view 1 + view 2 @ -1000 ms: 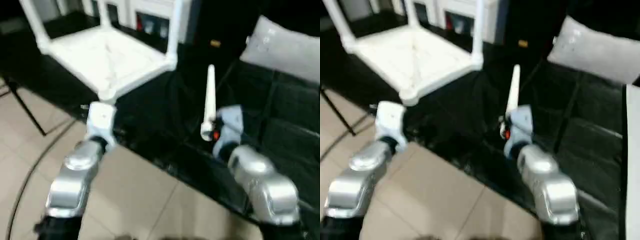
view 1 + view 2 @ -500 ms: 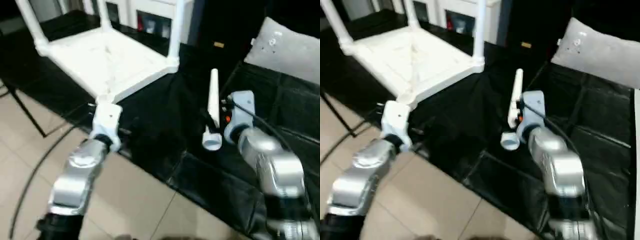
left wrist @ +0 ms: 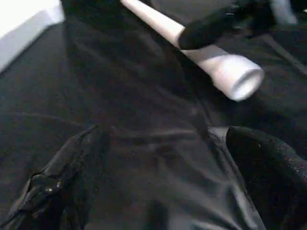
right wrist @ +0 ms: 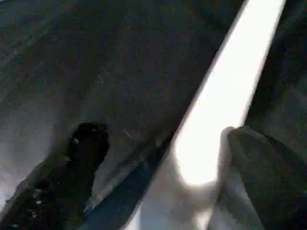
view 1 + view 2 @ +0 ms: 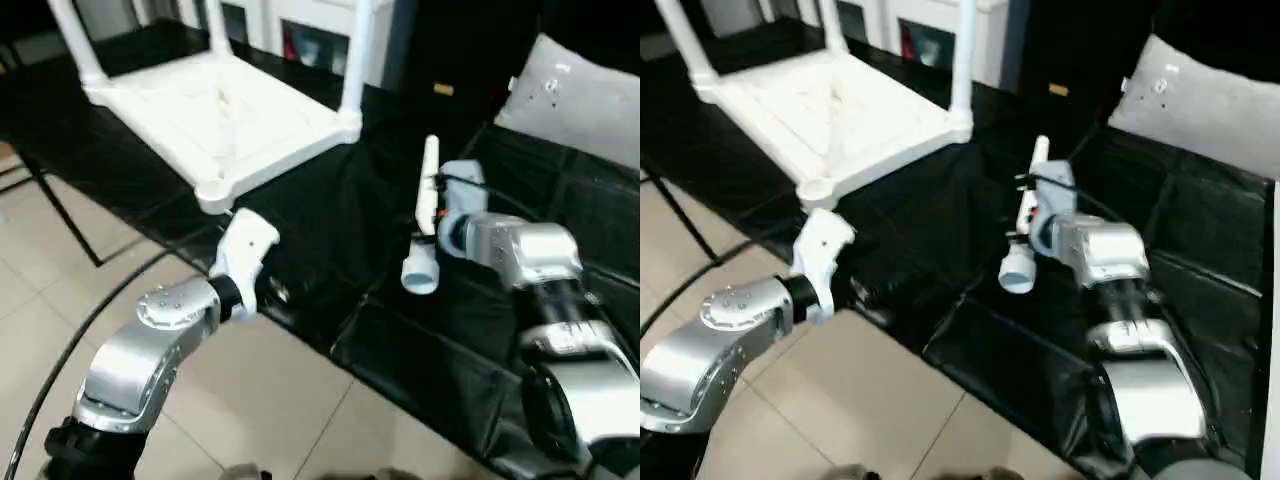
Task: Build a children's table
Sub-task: Pick table leg
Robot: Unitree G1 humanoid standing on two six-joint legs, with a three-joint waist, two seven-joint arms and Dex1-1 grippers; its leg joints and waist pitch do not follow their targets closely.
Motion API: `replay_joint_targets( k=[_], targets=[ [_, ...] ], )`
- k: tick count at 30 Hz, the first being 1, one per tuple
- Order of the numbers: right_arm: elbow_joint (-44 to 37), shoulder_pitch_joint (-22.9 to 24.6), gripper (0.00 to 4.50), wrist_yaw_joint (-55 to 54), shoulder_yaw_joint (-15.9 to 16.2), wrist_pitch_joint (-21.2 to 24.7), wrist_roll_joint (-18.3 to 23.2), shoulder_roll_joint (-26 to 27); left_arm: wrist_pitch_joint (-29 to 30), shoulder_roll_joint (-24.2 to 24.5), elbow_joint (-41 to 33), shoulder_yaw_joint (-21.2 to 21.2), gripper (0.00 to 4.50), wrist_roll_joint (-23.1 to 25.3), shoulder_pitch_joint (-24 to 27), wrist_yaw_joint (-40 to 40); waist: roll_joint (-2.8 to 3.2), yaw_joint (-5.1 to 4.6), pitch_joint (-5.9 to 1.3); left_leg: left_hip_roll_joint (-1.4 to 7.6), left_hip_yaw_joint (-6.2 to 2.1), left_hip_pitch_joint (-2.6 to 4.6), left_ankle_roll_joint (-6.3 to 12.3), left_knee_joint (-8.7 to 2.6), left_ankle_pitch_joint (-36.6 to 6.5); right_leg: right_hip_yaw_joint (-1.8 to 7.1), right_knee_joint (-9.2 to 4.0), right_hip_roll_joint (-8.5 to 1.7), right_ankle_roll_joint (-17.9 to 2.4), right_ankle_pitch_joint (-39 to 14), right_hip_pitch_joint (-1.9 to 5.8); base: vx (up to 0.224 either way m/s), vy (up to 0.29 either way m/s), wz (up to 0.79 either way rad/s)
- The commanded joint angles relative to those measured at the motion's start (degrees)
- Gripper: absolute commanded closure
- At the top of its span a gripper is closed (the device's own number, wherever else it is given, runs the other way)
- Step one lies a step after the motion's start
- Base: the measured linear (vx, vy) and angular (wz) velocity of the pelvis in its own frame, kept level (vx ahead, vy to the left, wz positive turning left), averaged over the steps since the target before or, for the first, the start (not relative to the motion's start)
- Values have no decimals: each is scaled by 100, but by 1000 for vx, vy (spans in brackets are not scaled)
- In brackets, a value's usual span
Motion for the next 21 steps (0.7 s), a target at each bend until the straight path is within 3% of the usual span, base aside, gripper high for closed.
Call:
replay_joint_targets(
  k=[1,6,11,13,21],
  targets=[
    [577,-273,32,-174,-65,-56,-141,-1,170,64,-98,-60,0,-34,-66,-26,14,-21,-331,355,-66,45,-183,-503,-931,284,-533,-465,-1391,-1128,262,0,0,0],
    [1309,-638,66,-151,-104,-141,-152,20,264,138,-142,-59,0,-73,-106,-98,14,-25,-370,357,-39,6,-182,-494,-706,281,-512,-476,-1362,-759,257,0,0,0],
    [1539,-762,115,-54,-60,-91,-171,13,272,187,-142,-109,0,-92,-121,-169,17,12,-456,352,6,-23,72,-440,47,271,-416,-463,-1569,340,295,0,0,0],
    [1728,-837,136,-25,-82,-144,-193,16,284,195,-154,-125,0,-109,-118,-163,21,20,-476,355,12,-21,148,-428,157,263,-401,-463,-1637,533,295,0,0,0],
    [2085,-969,202,66,-78,-274,-268,7,300,203,-189,-146,0,-102,-88,-189,17,37,-455,378,30,-13,87,-446,-150,264,-439,-476,-1648,131,290,0,0,0]
  ],
)
